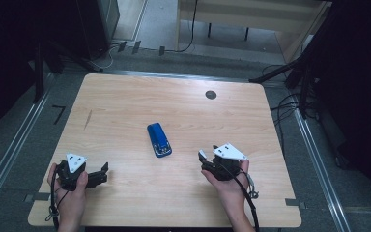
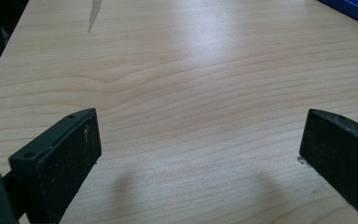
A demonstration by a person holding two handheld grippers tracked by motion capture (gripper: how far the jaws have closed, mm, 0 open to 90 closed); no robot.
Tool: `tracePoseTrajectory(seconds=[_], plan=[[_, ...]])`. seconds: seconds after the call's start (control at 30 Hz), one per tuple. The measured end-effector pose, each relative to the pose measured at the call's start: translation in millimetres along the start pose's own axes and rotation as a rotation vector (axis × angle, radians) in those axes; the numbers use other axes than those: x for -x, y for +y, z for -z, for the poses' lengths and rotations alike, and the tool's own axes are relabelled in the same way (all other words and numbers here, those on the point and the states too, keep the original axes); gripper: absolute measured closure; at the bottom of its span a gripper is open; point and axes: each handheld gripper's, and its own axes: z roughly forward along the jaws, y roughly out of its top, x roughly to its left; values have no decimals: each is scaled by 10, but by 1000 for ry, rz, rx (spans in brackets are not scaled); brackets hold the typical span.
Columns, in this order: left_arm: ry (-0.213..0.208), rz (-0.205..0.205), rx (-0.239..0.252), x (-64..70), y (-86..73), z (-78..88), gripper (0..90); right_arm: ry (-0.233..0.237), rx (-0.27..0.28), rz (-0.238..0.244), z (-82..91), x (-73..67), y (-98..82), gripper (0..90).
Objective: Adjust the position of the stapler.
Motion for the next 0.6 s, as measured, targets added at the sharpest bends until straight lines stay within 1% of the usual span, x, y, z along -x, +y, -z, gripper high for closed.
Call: tracePoseTrajectory(seconds=[0.03, 0.07, 0.17, 0.2, 0.27, 0.43, 0.47, 0.53, 0.6], plan=[[0, 0, 0, 0, 0, 0, 0, 0, 0, 0, 0, 0, 0, 414], [0, 1, 0, 0, 0, 0, 0, 20, -5, 1, -28, -31, 28, 460], [1, 2, 0, 0, 0, 0, 0, 33, -7, 9, -52, -61, 57, 481], [1, 1, 0, 0, 0, 1, 0, 51, -10, 13, -71, -86, 85, 499], [1, 0, -1, -1, 0, 0, 0, 60, -8, 8, -87, -107, 105, 511], [-2, 1, -1, -2, 0, -1, 0, 66, -19, 14, -132, -138, 130, 511], [-3, 1, -1, 0, 0, -1, 0, 61, -24, 25, -158, -171, 149, 509], [-3, -1, -2, 1, 1, -2, 0, 55, -21, 31, -170, -189, 165, 499], [-3, 0, -2, 2, 0, -3, 0, 61, -20, 34, -183, -202, 184, 494]])
